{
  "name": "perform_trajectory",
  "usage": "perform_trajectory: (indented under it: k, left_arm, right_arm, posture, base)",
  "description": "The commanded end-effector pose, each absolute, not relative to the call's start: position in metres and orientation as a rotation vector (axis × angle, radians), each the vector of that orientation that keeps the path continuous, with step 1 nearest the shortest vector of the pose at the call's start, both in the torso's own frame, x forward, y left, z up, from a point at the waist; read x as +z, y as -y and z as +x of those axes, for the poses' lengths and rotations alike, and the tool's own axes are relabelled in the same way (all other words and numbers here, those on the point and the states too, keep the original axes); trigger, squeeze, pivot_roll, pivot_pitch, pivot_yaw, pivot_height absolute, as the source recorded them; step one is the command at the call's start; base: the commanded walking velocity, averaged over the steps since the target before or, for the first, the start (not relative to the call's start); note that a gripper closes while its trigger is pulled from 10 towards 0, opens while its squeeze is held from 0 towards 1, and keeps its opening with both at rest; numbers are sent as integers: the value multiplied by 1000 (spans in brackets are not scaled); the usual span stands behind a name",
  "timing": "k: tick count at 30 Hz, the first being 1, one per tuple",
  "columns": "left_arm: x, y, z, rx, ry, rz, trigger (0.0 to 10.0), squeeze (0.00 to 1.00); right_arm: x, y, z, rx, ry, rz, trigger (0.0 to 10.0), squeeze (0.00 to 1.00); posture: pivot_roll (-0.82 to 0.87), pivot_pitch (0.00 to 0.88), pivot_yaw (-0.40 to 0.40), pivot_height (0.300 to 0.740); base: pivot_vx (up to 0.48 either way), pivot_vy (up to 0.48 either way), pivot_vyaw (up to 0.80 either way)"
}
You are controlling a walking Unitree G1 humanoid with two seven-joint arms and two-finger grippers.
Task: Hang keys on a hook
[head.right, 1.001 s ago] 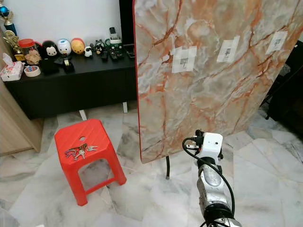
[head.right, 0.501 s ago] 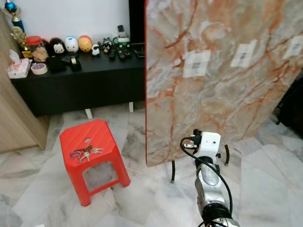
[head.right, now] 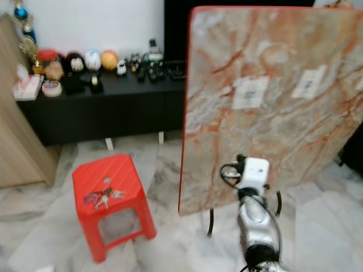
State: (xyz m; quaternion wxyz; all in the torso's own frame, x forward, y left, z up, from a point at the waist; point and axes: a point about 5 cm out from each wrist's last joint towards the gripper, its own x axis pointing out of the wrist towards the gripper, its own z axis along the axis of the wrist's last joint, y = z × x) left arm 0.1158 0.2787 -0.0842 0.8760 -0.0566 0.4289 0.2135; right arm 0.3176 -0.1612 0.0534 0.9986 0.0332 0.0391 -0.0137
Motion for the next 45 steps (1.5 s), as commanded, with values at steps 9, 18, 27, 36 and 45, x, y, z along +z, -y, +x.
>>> perform_trajectory:
  k: [9,18,27,36,45]
  left_arm:
    - [-86,-269,121,425,-884,-140,10000,0]
    - [-85,-267,124,423,-872,-144,10000,0]
    - [-85,-272,121,421,-870,-139,10000,0]
    - [-86,-269,118,412,-882,-140,10000,0]
    - [-86,-255,135,384,-872,-136,10000,0]
  right_arm:
    - [55,178,317,-95,-76,59,10000,0]
    - [55,181,317,-118,-77,77,10000,0]
    - [60,176,319,-93,-54,54,10000,0]
    - [78,167,321,-70,60,-69,10000,0]
    - [97,169,325,-116,156,-167,10000,0]
  posture:
    - [82,0,-61,740]
    - [82,0,-63,740]
    - [83,0,-66,740]
    - [77,0,-66,740]
    - [74,0,-68,740]
  base:
    - [290,0,0]
    - [192,0,-406]
    - [0,0,0]
    - [0,0,0]
    - [0,0,0]
